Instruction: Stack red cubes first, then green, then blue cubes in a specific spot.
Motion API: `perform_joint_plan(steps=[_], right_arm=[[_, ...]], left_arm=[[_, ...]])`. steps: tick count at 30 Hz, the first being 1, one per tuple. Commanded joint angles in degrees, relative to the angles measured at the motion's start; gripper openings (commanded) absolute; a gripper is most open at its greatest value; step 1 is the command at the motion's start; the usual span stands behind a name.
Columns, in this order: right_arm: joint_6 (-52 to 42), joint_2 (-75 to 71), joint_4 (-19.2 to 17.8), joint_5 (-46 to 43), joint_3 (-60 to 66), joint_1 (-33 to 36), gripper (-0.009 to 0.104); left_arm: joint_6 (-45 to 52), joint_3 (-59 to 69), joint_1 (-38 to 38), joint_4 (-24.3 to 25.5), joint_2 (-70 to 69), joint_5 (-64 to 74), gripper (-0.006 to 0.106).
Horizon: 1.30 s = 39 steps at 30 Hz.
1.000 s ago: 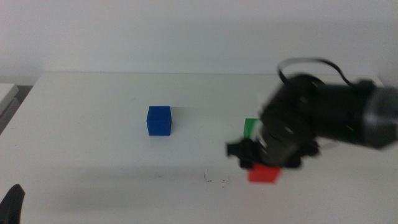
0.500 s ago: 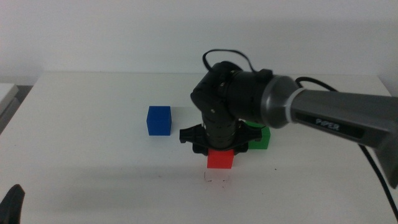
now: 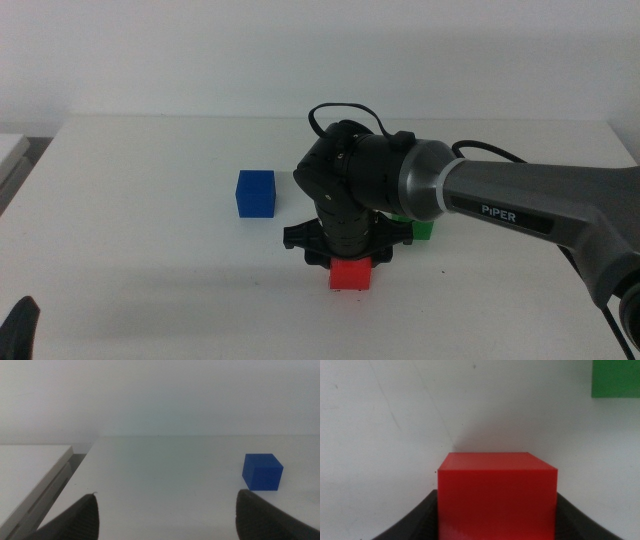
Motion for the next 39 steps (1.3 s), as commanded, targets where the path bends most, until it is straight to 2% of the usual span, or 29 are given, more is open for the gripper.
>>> perform_joint_plan(steps=[1, 2, 3, 4, 5, 8, 12, 16, 22, 25, 30, 39], right_arm=[[0.21, -0.15, -0.72, 0.46, -0.34, 0.06, 0.004], [0.21, -0.14, -0.72, 0.46, -0.34, 0.06, 0.005], [0.21, 0.40, -0.49, 0.60, -0.34, 0.06, 0.020], [0.21, 0.49, -0.49, 0.60, -0.34, 0.06, 0.027], [0.09, 0.53, -0.49, 0.60, -0.34, 0.06, 0.043], [0.09, 0.53, -0.98, 0.60, -0.34, 0.06, 0.071], [-1.97, -3.21, -2.55, 2.41, -0.34, 0.59, 0.093], [-6.97, -10.26, -5.70, 5.41, -0.34, -0.57, 0.093], [-10.20, -12.87, -5.55, 3.91, -0.34, -10.40, 0.093], [-10.48, -10.82, -5.55, 1.06, -0.34, -13.09, 0.093], [-11.27, -7.26, -4.83, -2.98, -0.34, -13.76, 0.093], [-11.18, -2.10, -5.08, -4.86, -0.34, -14.30, 0.093]], left_arm=[[0.10, -0.02, 0.01, 0.09, -0.17, -0.77, 0.094], [0.10, -0.02, 0.01, 0.09, -0.17, -0.77, 0.094], [0.10, -0.02, 0.01, 0.09, -0.17, -0.77, 0.094], [0.10, -0.02, 0.01, 0.09, -0.17, -0.77, 0.094], [0.10, -0.02, 0.01, 0.09, -0.17, -0.77, 0.094], [0.23, -0.02, 0.01, 0.09, -0.17, -0.77, 0.094], [0.34, -0.02, 0.01, 0.09, -0.17, -0.77, 0.094], [0.34, -0.02, 0.01, 0.09, -0.17, -0.77, 0.094], [0.34, -0.02, 0.01, 0.09, -0.17, -0.77, 0.094], [0.34, -0.02, 0.01, 0.09, -0.17, -0.77, 0.094], [0.34, -0.02, 0.01, 0.09, -0.17, -0.77, 0.094], [0.34, -0.02, 0.01, 0.09, -0.17, -0.77, 0.094]])
